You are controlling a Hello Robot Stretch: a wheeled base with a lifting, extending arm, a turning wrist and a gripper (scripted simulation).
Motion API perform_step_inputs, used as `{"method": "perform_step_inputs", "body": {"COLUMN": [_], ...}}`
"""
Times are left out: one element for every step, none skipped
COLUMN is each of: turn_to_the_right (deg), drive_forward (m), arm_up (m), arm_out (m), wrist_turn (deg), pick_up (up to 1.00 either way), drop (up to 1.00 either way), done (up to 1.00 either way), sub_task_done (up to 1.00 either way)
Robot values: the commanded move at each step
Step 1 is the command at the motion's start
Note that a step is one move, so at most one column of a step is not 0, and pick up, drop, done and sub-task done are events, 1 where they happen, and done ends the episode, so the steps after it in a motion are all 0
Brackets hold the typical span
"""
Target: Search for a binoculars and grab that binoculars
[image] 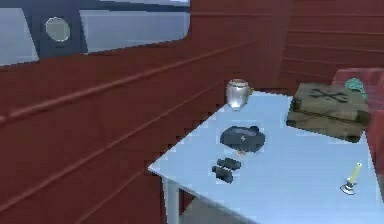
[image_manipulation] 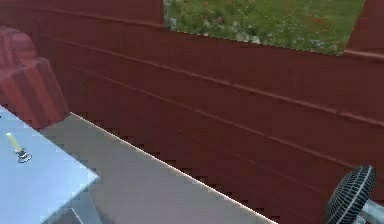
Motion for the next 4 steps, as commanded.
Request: {"method": "perform_step_inputs", "body": {"turn_to_the_right": [-45.0,-27.0,0.0,0.0], "drive_forward": [0.0,0.0,0.0,0.0], "arm_up": [0.0,0.0,0.5,0.34], "arm_out": [0.0,0.0,0.0,0.0], "wrist_turn": [0.0,0.0,0.0,0.0], "pick_up": [0.0,0.0,0.0,0.0], "drop": [0.0,0.0,0.0,0.0], "done": [0.0,0.0,0.0,0.0], "sub_task_done": [0.0,0.0,0.0,0.0]}}
